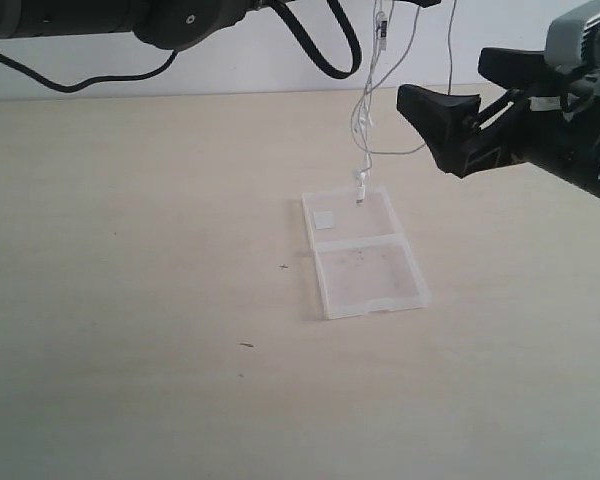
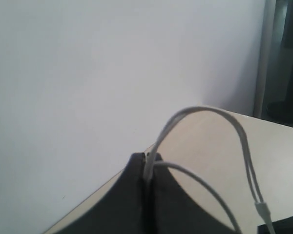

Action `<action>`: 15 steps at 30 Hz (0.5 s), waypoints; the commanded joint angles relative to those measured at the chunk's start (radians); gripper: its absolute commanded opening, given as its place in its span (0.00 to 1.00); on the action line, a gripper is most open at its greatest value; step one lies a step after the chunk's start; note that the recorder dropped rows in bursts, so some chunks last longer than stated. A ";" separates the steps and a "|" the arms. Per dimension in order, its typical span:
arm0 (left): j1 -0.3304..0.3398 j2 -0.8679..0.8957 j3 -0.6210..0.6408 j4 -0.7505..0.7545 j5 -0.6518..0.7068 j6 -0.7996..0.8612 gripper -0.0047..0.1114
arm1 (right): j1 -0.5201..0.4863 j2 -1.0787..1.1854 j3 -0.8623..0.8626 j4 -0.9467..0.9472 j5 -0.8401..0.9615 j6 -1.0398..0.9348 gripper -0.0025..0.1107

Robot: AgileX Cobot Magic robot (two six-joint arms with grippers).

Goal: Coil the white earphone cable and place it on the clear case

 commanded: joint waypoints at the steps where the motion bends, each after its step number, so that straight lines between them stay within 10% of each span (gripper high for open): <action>1: 0.002 -0.005 -0.001 -0.005 -0.027 -0.025 0.04 | 0.000 0.087 -0.057 -0.007 0.001 0.002 0.83; 15: 0.002 -0.005 -0.001 -0.005 -0.027 -0.025 0.04 | 0.065 0.285 -0.229 -0.071 -0.012 0.001 0.83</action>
